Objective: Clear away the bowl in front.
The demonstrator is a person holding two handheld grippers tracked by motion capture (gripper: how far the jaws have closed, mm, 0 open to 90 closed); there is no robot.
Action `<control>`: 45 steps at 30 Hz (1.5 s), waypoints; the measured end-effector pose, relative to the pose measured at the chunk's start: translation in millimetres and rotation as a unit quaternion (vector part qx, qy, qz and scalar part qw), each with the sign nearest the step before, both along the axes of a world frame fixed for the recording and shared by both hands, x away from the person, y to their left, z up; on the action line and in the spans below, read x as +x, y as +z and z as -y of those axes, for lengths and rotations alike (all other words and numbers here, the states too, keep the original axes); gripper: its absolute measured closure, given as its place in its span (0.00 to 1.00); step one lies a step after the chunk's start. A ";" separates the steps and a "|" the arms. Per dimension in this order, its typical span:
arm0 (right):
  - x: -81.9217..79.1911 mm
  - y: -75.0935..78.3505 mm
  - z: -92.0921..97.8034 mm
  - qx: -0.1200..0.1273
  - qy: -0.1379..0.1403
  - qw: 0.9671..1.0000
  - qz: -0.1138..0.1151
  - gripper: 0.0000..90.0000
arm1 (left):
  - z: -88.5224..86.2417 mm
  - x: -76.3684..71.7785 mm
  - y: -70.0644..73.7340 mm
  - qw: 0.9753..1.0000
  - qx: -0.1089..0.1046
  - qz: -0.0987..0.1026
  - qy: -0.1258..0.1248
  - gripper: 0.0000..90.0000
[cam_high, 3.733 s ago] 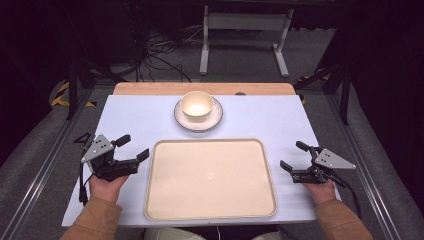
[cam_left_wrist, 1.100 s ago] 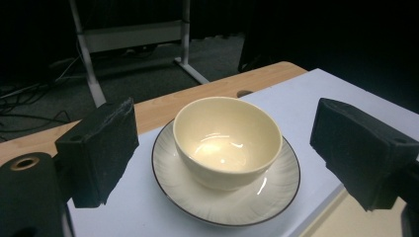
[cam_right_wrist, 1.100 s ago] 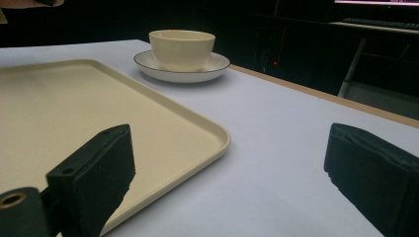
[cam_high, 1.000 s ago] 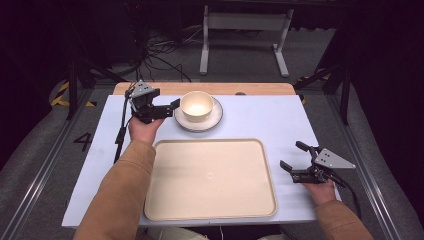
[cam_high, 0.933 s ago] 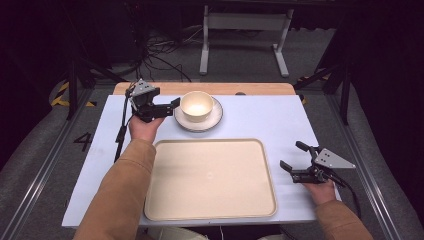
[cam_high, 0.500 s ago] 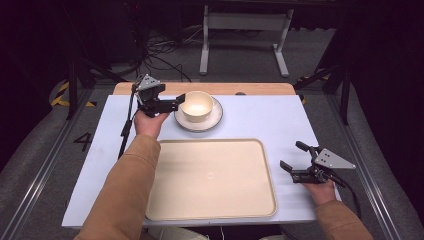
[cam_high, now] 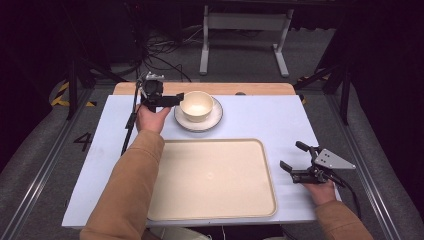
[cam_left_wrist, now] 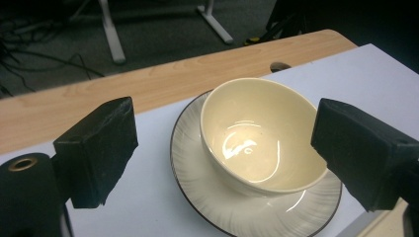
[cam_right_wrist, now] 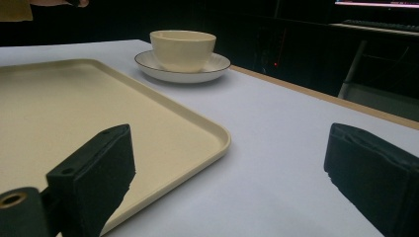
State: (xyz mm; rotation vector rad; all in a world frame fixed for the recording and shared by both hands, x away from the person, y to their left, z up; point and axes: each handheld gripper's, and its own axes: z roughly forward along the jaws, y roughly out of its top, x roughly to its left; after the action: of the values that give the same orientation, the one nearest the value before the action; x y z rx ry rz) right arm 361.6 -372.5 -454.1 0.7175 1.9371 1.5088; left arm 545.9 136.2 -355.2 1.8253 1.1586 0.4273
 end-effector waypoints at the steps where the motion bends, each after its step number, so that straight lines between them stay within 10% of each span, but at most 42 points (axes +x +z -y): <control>1: 0.0 0.0 -0.1 0.000 0.000 1.000 0.000 0.06 | 1.3 2.2 -0.5 1.000 0.003 -0.007 0.000 0.13; 17: -0.3 0.1 -0.3 -0.003 -0.002 1.000 0.001 0.06 | 10.7 28.2 -28.9 0.994 0.002 -0.106 0.030 0.17; 45: -0.5 0.0 -0.7 -0.004 -0.001 1.000 0.003 0.06 | 32.4 44.4 -56.1 0.980 -0.039 -0.197 0.016 0.53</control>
State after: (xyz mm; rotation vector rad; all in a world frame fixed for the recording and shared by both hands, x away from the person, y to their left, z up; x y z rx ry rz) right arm 361.1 -371.9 -454.0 0.7102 1.9369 1.4986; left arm 590.2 103.8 -411.3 1.8746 1.4503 0.0339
